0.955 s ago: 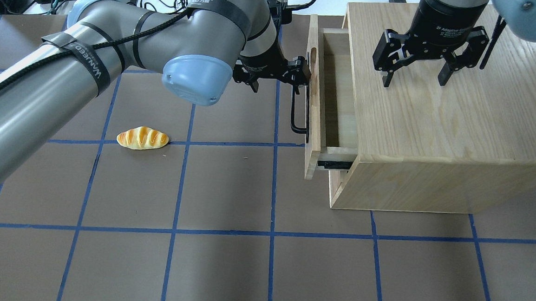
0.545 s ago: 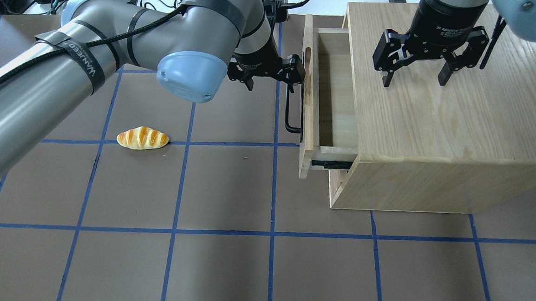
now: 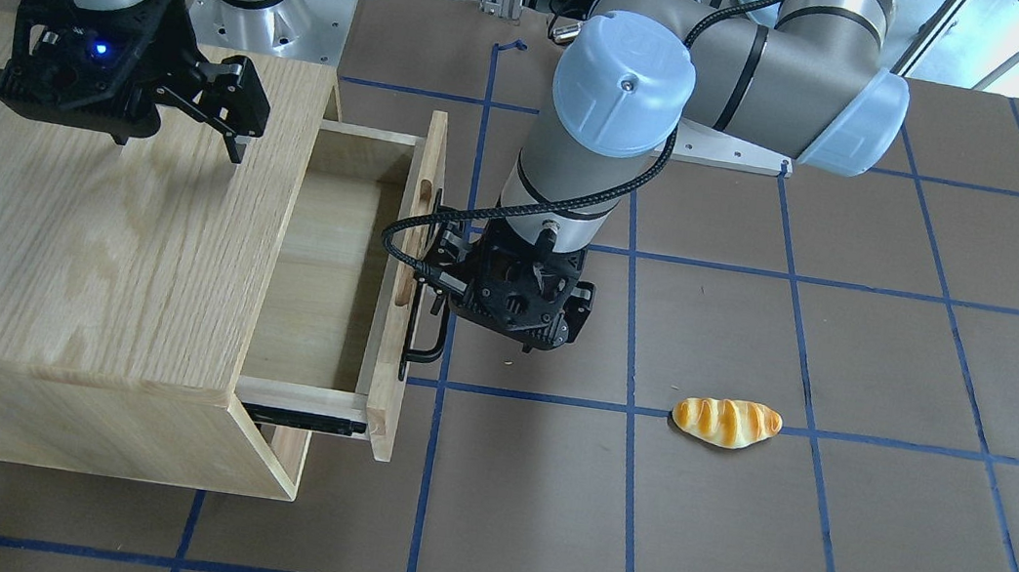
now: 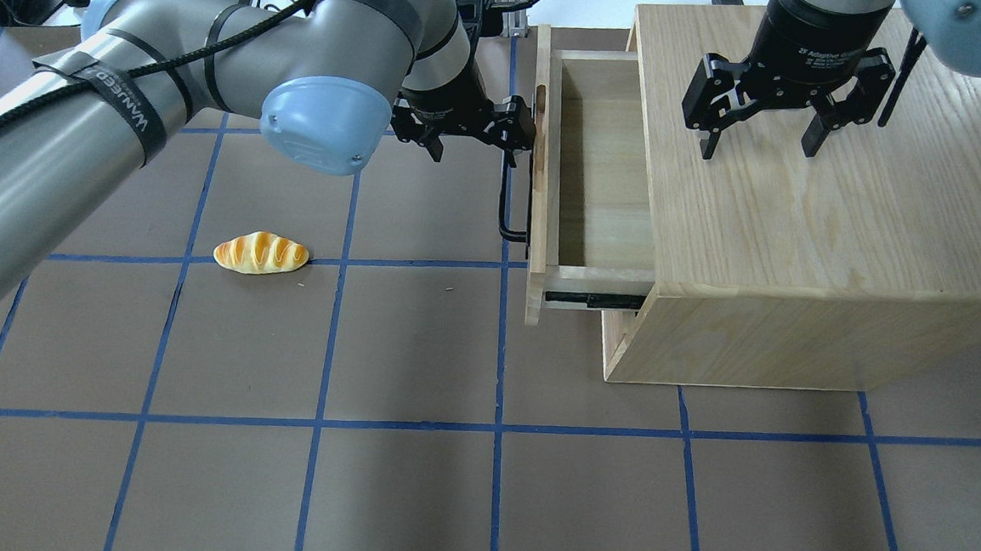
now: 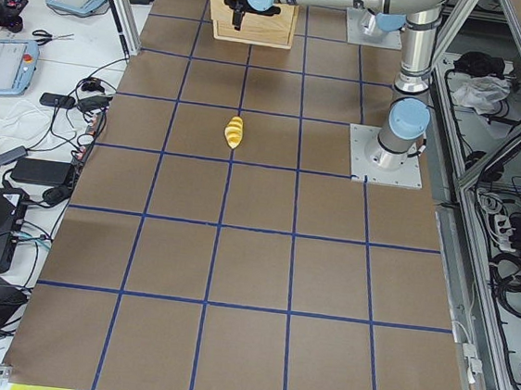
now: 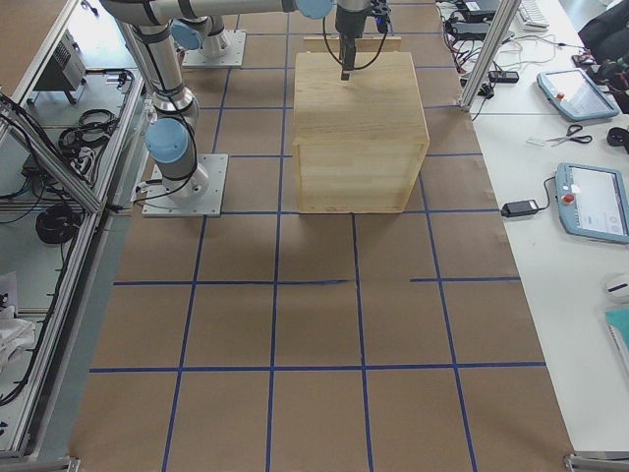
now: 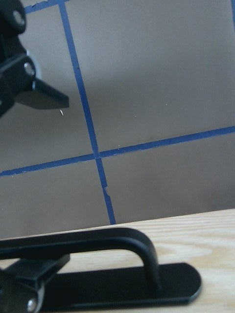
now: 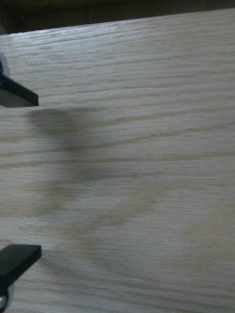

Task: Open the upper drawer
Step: 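Pull the drawer handle with the left gripper away from the cabinet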

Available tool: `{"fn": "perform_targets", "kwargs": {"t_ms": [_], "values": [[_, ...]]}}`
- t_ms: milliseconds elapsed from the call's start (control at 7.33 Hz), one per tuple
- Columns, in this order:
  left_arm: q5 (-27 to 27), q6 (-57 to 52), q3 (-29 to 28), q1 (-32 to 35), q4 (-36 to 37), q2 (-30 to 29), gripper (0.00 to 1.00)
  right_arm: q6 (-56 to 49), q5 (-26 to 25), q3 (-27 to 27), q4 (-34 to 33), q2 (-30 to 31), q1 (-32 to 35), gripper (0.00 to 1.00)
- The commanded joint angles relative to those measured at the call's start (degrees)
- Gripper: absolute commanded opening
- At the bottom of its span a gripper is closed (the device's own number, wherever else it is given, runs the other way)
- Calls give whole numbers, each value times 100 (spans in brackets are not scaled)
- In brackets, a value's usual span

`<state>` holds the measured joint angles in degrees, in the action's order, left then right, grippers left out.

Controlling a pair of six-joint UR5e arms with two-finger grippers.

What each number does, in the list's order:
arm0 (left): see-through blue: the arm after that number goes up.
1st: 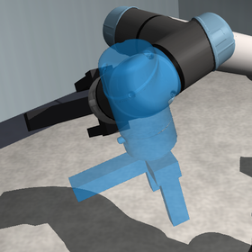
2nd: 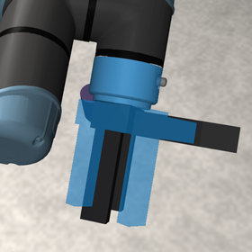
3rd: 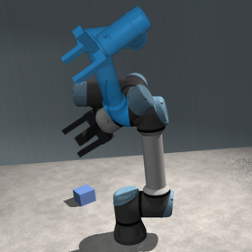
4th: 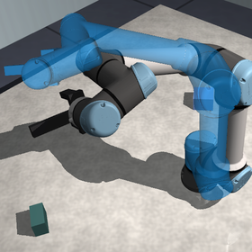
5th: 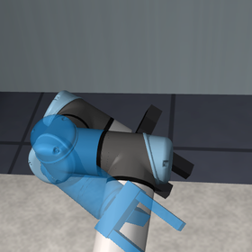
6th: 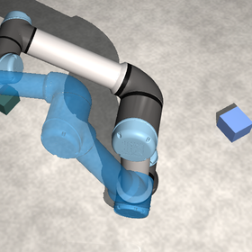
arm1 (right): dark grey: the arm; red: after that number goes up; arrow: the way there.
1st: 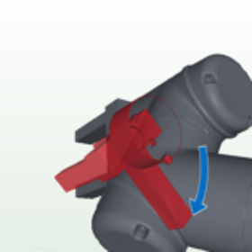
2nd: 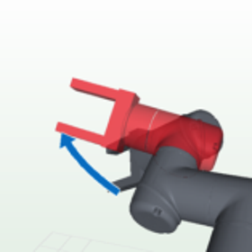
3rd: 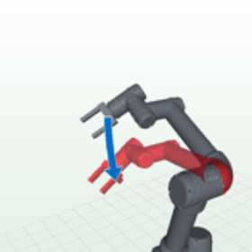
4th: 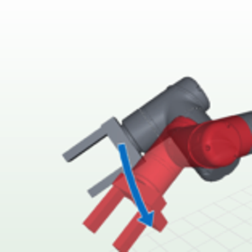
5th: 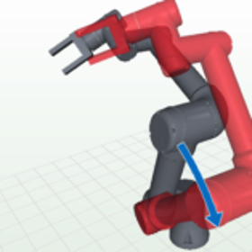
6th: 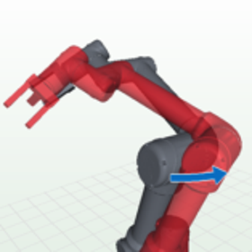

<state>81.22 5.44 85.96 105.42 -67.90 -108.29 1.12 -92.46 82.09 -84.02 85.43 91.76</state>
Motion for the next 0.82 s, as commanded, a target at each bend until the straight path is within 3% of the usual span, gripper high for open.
{"fn": "perform_targets", "kwargs": {"t_ms": [0, 682], "values": [[-1, -174, 0, -170, -118, 80, 100, -7, 0, 0, 0, 0, 0, 100], [8, -288, 9, -180, -189, 124, 100, 2, 0, 9, 0, 0, 0, 100]]}}
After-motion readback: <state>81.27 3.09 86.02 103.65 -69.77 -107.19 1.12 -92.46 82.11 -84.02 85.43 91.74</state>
